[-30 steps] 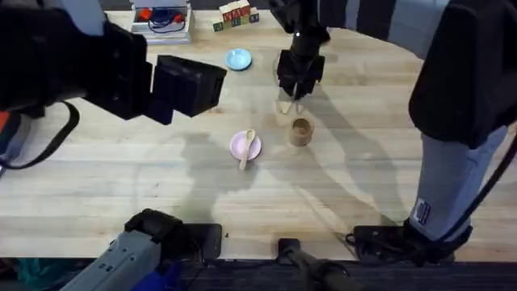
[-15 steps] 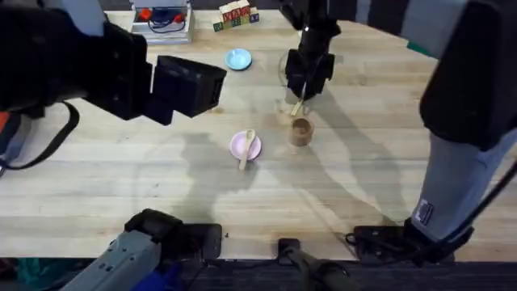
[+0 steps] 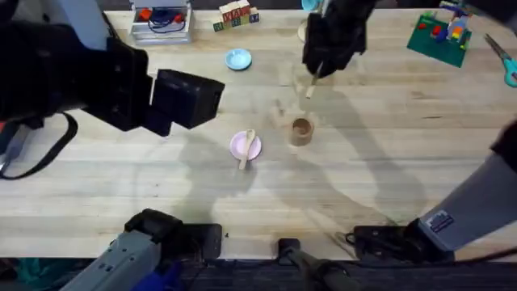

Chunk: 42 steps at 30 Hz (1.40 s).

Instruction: Pick up a utensil and set it on the pink plate, then put the other utensil in the container.

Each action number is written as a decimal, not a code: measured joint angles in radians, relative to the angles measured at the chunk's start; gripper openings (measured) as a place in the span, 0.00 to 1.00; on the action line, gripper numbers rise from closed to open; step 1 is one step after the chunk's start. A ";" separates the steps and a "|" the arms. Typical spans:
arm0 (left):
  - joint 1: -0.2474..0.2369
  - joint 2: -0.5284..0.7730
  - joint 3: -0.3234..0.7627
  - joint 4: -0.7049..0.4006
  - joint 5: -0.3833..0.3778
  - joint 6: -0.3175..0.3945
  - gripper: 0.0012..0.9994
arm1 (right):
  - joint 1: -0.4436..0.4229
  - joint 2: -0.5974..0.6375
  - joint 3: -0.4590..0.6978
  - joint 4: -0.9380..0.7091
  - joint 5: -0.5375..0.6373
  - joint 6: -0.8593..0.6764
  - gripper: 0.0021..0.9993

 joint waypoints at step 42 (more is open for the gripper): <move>0.000 0.000 0.000 -0.098 0.338 0.087 0.99 | -0.073 -0.579 -0.152 -0.151 -0.136 -0.629 0.03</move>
